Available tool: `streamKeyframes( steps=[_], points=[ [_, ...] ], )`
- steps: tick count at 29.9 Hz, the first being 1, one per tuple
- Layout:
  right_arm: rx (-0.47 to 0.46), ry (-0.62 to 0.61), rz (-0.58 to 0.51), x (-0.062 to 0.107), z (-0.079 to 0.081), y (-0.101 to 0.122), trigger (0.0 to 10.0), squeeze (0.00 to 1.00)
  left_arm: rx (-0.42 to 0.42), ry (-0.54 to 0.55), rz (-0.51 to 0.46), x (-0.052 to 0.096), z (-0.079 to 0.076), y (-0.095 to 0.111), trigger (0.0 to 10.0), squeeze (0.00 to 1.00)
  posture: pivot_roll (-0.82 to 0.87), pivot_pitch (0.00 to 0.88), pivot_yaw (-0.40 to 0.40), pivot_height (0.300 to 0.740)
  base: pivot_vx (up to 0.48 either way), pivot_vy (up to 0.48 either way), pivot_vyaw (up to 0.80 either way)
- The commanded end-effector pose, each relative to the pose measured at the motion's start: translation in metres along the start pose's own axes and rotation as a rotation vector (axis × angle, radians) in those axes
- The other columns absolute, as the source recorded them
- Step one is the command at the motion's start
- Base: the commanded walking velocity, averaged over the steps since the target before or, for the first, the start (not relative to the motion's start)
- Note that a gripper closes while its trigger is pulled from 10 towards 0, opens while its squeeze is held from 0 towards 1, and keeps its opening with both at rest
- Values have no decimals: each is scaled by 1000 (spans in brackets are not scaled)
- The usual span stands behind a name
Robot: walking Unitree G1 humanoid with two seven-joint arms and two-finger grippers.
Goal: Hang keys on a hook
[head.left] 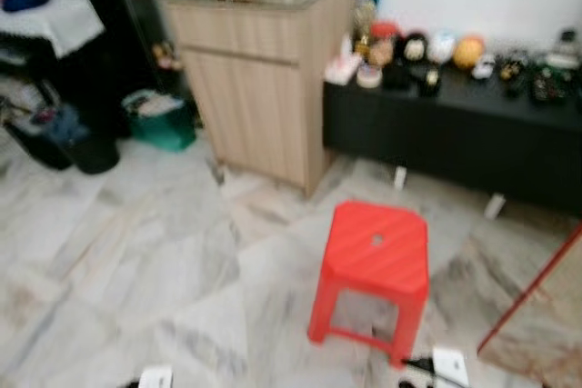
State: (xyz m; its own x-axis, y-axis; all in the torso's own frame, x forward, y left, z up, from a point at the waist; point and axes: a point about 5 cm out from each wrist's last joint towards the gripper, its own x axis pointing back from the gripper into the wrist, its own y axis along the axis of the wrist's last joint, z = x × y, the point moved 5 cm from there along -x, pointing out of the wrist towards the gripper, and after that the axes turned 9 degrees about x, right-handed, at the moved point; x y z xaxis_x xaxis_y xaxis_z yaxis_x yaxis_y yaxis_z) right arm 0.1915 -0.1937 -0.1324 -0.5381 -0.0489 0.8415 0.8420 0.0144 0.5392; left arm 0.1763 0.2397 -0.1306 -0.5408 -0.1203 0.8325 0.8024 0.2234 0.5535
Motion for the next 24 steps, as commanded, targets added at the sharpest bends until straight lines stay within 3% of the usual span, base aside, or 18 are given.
streamKeyframes(
  steps=[1,9,16,21,24],
  points=[
    [17,2,14,0,1,-2,10000,0,-6,13,9,3,7,-7,10000,0,62,0,-19,740,0,0,0],
    [32,2,26,0,2,-5,10000,0,5,41,20,12,33,-22,10000,0,78,0,-56,740,0,0,0],
    [42,-20,7,1,-7,2,10000,0,-7,10,26,10,21,-23,10000,0,43,0,-13,740,0,0,0],
    [-3,-63,-11,2,-16,4,10000,0,-23,-8,38,10,21,-26,10000,0,-8,0,21,740,0,0,0],
    [82,-30,8,3,-19,5,10000,0,-42,-18,37,9,16,-22,10000,0,-30,0,21,740,0,0,0]
  ],
)
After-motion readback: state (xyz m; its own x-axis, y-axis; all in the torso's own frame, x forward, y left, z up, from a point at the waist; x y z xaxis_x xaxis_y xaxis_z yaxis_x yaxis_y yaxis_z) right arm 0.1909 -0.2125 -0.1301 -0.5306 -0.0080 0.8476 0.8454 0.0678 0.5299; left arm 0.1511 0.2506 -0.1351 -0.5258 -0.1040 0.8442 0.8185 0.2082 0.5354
